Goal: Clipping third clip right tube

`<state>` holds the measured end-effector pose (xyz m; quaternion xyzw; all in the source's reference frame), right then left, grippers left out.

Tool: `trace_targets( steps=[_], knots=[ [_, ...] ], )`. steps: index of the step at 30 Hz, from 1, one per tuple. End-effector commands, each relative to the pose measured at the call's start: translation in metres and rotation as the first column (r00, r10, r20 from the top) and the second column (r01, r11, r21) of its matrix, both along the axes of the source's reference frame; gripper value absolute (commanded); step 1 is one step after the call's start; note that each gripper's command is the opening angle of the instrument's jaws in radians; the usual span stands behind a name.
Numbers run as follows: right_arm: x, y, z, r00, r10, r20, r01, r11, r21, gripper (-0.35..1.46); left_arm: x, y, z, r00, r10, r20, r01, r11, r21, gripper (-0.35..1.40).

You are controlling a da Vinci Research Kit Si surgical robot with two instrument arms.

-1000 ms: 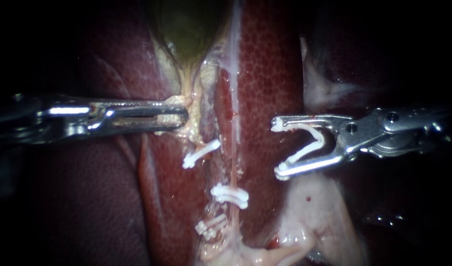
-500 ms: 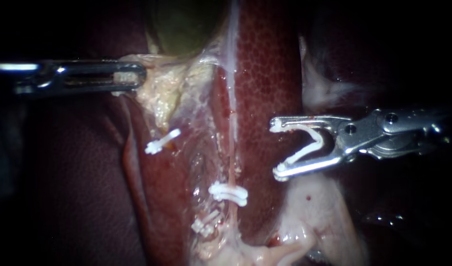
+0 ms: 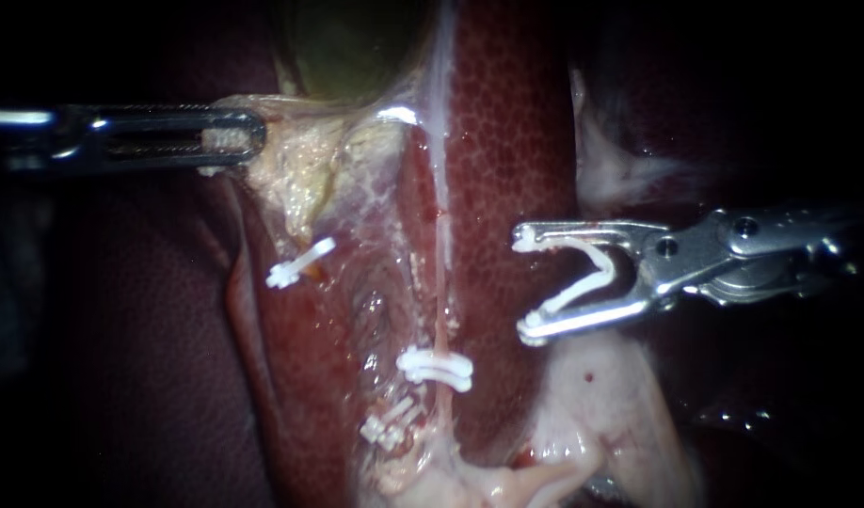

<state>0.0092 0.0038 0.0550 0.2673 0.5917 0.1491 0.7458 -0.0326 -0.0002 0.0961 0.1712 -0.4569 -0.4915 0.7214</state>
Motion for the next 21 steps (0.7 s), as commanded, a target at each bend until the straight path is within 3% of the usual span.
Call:
trace_targets(
  steps=[1,10,16,21],
  knots=[
    [0.0001,-0.0003,0.0004,1.0000,0.004,0.002,-0.004,1.000,0.013,0.60,-0.0001,-0.0001,0.0001,1.0000,0.000,-0.001,0.000,1.000,-0.001,-0.30],
    [0.0022,-0.0029,0.0061,0.9970,-0.019,0.075,0.012,0.995,0.098,0.59,-0.0002,-0.0002,0.0002,1.0000,-0.001,-0.002,0.001,1.000,-0.002,-0.30],
    [0.0039,-0.0046,0.0105,0.9936,-0.013,0.112,-0.007,0.984,0.176,0.58,-0.0004,-0.0004,0.0002,1.0000,-0.003,-0.003,0.003,1.000,-0.003,-0.30],
    [0.0050,-0.0057,0.0134,0.9889,-0.028,0.146,-0.004,0.978,0.211,0.57,-0.0005,-0.0006,0.0004,1.0000,-0.006,-0.006,0.006,1.000,-0.005,-0.30]
  ],
)
